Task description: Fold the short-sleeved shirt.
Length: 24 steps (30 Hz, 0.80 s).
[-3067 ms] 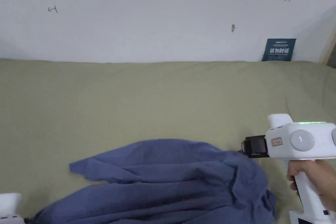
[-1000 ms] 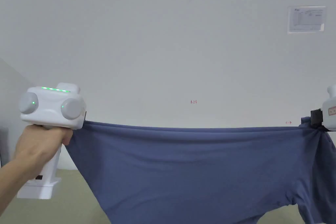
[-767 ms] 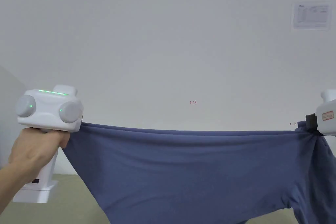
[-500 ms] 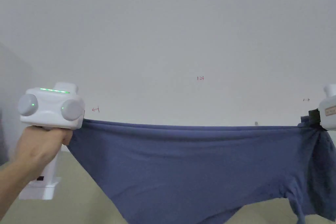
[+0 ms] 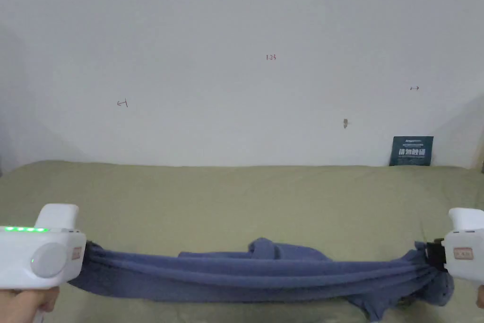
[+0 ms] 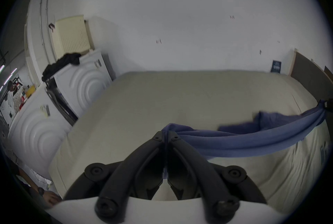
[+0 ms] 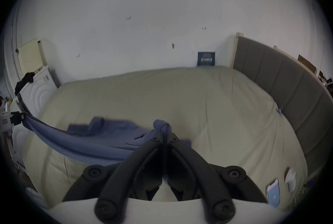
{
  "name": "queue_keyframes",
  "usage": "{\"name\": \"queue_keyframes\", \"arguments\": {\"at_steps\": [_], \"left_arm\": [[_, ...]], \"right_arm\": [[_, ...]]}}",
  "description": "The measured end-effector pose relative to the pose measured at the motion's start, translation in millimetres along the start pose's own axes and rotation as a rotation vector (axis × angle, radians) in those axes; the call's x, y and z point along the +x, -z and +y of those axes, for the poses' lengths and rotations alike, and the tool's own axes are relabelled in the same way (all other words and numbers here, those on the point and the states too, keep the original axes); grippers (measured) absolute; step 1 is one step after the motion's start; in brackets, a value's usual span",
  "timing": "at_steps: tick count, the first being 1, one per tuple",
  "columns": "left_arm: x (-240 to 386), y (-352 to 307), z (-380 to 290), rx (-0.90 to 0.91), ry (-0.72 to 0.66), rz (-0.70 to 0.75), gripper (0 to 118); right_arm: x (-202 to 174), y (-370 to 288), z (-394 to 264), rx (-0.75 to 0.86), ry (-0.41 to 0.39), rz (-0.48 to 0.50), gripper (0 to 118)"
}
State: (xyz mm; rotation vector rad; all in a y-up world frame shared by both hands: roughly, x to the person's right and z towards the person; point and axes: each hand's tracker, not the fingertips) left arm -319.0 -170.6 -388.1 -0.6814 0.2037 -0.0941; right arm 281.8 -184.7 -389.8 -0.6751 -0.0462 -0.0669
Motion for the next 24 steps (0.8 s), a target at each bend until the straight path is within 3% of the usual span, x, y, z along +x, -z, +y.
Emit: {"name": "queue_keyframes", "arguments": {"at_steps": [2, 11, 21, 22, 23, 24], "left_arm": [[-3.2, -16.3, -37.7, -0.037, 0.009, -0.018, 0], [-15.5, -82.4, -167.8, -0.193, -0.002, -0.067, 0], [-23.0, -95.4, -207.5, -0.256, -0.027, -0.103, 0], [-23.7, -96.0, -208.2, -0.253, -0.033, -0.108, 4], [-23.7, -96.8, -207.2, -0.253, -0.029, -0.104, 24], [-27.5, -90.8, -209.8, -0.261, -0.032, -0.1, 64]], "right_arm": [[7.6, -17.9, -40.2, -0.055, -0.014, -0.01, 4], [33.6, -87.0, -192.4, -0.13, 0.084, -0.01, 4], [35.2, -98.5, -226.5, -0.153, 0.148, -0.025, 8], [32.7, -99.6, -226.5, -0.154, 0.151, -0.034, 22], [32.8, -100.2, -226.1, -0.156, 0.154, -0.044, 69], [32.4, -101.4, -225.5, -0.162, 0.155, -0.051, 109]]}}
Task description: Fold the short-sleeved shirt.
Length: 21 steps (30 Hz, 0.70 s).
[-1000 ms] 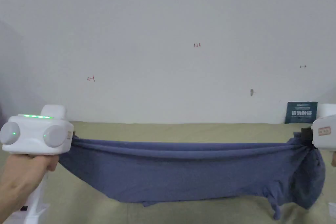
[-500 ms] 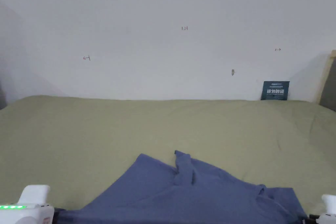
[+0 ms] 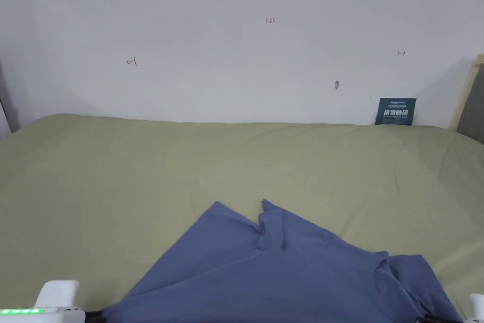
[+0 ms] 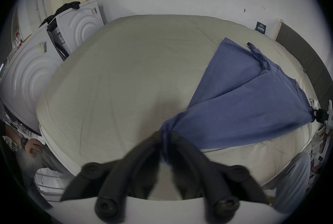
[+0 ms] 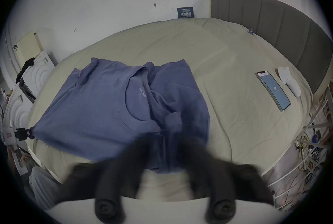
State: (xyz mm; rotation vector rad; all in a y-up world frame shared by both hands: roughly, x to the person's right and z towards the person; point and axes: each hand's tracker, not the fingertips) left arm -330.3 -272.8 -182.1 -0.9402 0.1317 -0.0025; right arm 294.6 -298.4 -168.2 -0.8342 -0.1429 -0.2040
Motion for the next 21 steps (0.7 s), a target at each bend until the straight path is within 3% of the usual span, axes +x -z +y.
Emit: {"name": "queue_keyframes", "arguments": {"at_steps": [1, 2, 5, 12, 13, 15, 16, 18, 19, 21], "left_arm": [[-2.6, -0.5, 0.0, -0.008, -0.007, -0.009, 103], [-4.4, -10.1, -1.7, 0.041, -0.031, -0.025, 118], [-1.9, -31.1, 2.9, 0.099, -0.051, -0.024, 118], [44.8, -122.4, 5.2, 0.428, -0.002, -0.101, 113], [51.8, -133.4, 2.8, 0.482, 0.006, -0.099, 108], [63.6, -149.3, -1.9, 0.549, 0.041, -0.098, 82], [66.0, -148.9, -4.9, 0.568, 0.039, -0.097, 64], [67.8, -156.7, -11.8, 0.602, 0.018, -0.099, 8], [67.9, -159.3, -13.8, 0.604, 0.03, -0.111, 0], [71.3, -166.2, -18.5, 0.608, 0.041, -0.11, 0]], "right_arm": [[0.8, -10.5, -1.9, 0.026, 0.018, 0.003, 118], [-5.8, -11.0, -0.2, 0.075, 0.021, 0.035, 112], [-25.1, -25.5, 5.9, 0.101, 0.017, 0.035, 113], [-100.9, -105.4, 3.0, 0.415, -0.136, 0.086, 108], [-112.3, -116.1, -0.4, 0.458, -0.145, 0.094, 104], [-131.6, -137.1, -6.9, 0.516, -0.162, 0.122, 85], [-138.8, -143.3, -10.2, 0.544, -0.166, 0.126, 70], [-148.4, -149.6, -18.1, 0.606, -0.177, 0.102, 9], [-151.4, -152.6, -19.5, 0.609, -0.203, 0.111, 2], [-157.2, -156.6, -23.7, 0.614, -0.224, 0.1, 2]]}}
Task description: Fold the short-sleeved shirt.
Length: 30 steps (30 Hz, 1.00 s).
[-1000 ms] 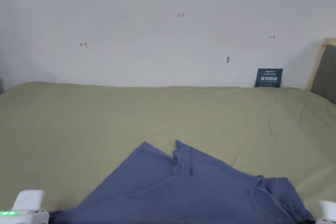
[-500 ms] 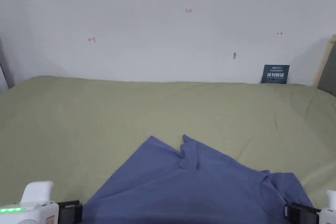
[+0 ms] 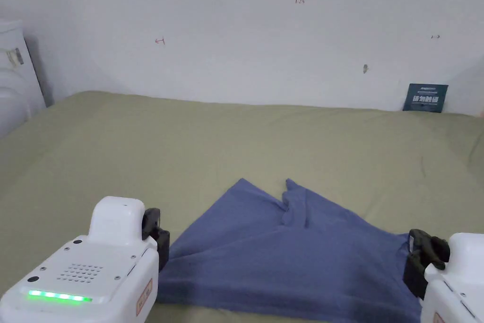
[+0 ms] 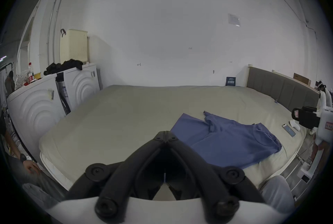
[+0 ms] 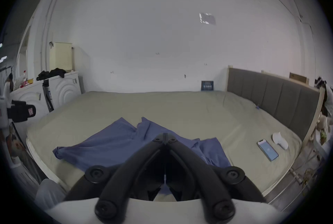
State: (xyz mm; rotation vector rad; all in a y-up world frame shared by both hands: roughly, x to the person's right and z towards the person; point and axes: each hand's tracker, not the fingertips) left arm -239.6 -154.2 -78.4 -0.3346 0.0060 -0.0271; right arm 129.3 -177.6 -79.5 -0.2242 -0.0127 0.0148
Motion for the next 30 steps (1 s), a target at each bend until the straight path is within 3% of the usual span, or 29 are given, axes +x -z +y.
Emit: {"name": "queue_keyframes", "arguments": {"at_steps": [7, 13, 15, 19, 20, 22, 23, 26, 28, 30], "left_arm": [[-36.7, 1.5, -10.3, -0.061, -0.031, 0.05, 0], [-101.6, 47.5, -44.9, -0.274, -0.051, 0.111, 0], [-114.2, 67.5, -58.3, -0.359, -0.051, 0.092, 0], [-129.8, 106.0, -78.9, -0.474, -0.174, -0.016, 1], [-130.7, 120.2, -84.4, -0.528, -0.184, -0.034, 21], [-124.0, 130.2, -85.1, -0.53, -0.167, -0.054, 97], [-116.7, 127.3, -81.3, -0.581, -0.147, -0.032, 118], [-106.3, 138.2, -82.5, -0.615, -0.119, -0.035, 117], [-119.6, 184.1, -107.4, -0.655, -0.106, -0.04, 116], [-116.8, 190.7, -112.4, -0.677, -0.086, -0.048, 102]], "right_arm": [[-12.4, -1.3, -9.2, -0.016, -0.034, 0.023, 2], [-24.9, 13.8, -27.3, -0.088, -0.028, 0.053, 2], [-30.3, 22.7, -35.5, -0.127, -0.02, 0.068, 2], [-40.7, 42.1, -52.5, -0.195, -0.028, 0.08, 2], [-42.5, 46.4, -56.6, -0.208, -0.021, 0.089, 2], [-45.8, 55.8, -63.6, -0.252, -0.017, 0.106, 2], [-47.1, 59.0, -66.5, -0.257, -0.018, 0.108, 2], [-48.8, 67.9, -74.3, -0.295, -0.018, 0.123, 2], [-48.2, 74.5, -79.1, -0.325, -0.02, 0.124, 2], [-45.0, 80.5, -82.3, -0.346, -0.011, 0.122, 2]]}}
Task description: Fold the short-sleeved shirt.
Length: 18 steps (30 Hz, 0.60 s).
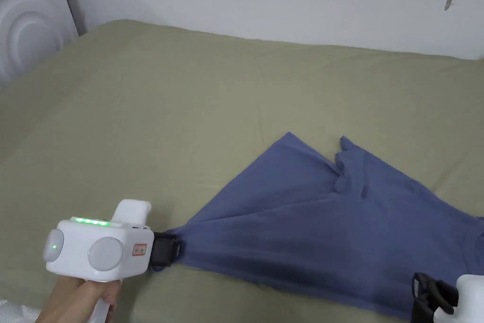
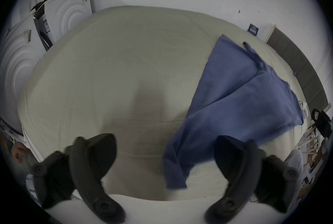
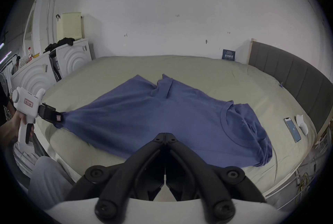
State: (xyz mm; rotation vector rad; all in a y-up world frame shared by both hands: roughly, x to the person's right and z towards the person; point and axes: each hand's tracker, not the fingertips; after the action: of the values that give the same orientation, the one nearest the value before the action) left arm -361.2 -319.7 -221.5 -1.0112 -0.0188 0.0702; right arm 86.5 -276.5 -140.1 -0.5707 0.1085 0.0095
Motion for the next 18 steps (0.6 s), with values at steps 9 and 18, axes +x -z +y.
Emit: {"name": "queue_keyframes", "arguments": {"at_steps": [9, 18], "left_arm": [[37.3, -20.0, 1.2, 0.058, 0.125, 0.039, 2], [28.8, -21.0, 13.4, 0.017, 0.04, -0.041, 2]], "right_arm": [[38.5, 38.9, 27.9, -0.057, 0.01, -0.015, 2], [114.7, 188.5, 133.0, -0.204, -0.052, -0.055, 2]]}}
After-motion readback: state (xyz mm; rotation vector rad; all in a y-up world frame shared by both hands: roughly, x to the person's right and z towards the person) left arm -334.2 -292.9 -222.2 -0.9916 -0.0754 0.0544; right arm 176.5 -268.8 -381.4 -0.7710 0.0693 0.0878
